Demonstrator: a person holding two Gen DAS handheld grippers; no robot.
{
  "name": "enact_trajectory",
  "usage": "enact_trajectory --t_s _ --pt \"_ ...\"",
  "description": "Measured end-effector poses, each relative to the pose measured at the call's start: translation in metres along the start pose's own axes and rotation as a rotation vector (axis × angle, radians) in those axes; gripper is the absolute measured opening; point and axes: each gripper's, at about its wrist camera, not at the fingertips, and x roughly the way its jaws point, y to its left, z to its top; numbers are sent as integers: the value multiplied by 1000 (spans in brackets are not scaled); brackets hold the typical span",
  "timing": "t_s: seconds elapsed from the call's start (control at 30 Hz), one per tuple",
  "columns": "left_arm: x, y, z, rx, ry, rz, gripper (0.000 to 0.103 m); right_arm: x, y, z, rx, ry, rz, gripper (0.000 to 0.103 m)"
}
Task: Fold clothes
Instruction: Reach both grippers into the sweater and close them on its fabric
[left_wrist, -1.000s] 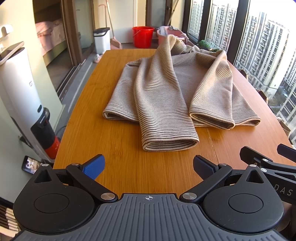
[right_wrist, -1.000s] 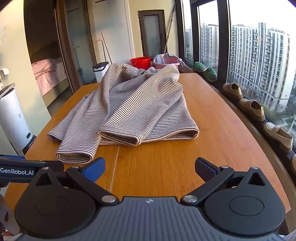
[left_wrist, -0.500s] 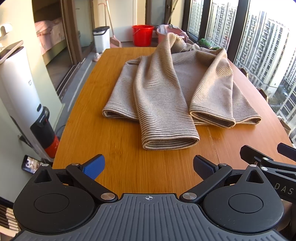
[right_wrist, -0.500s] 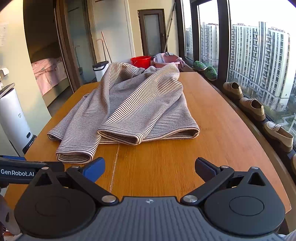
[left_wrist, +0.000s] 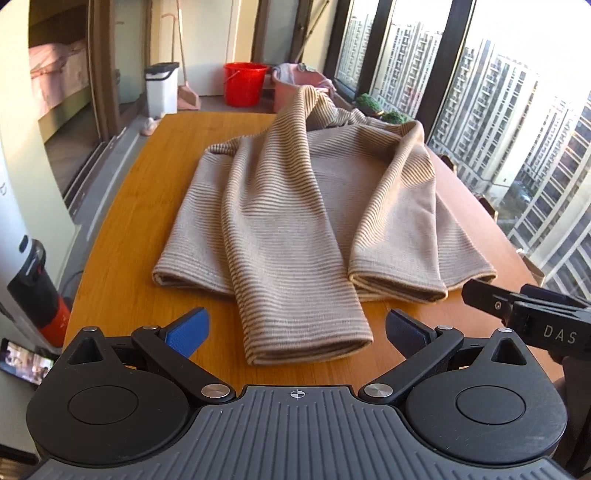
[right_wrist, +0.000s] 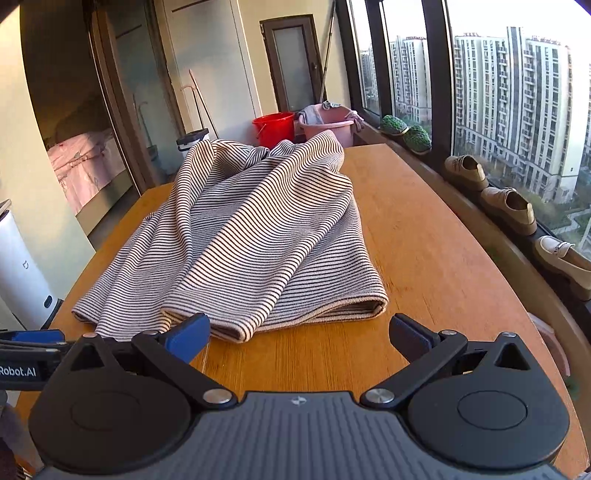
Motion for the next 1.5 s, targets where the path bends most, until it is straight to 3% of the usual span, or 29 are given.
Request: enact_trajectory --t_s 0.2,0.37,0.43,0.5,0.6,0.7,0.8,0.93,1.17,1.33,1.43,1.5 --pt "16 11 41 -60 -83 -14 103 31 -6 29 -15 18 57 103" --pt "54 2 76 44 -139 8 103 64 -9 67 16 -45 122 103" --pt "73 0 89 64 -135 12 103 81 -9 81 17 -82 144 103" --pt "96 3 97 63 -97 11 103 104 -11 92 34 -64 154 103" --pt "128 13 100 30 26 -34 103 136 -18 100 101 -2 184 103" --pt "135 13 84 85 6 -39 103 157 -29 94 177 48 198 103" --pt "140 2 75 156 9 4 103 160 -30 87 141 59 203 103" --pt "136 -1 66 171 17 15 103 158 -33 82 93 124 218 103" --pt "105 1 37 234 48 -11 103 124 -31 59 11 124 293 103" --pt "83 9 25 313 90 -82 103 89 -5 31 -203 146 274 103" --pt "74 24 57 238 42 -136 103 75 12 15 -332 139 234 103" --pt "71 24 91 234 -67 -130 102 76 15 18 -327 140 226 103"
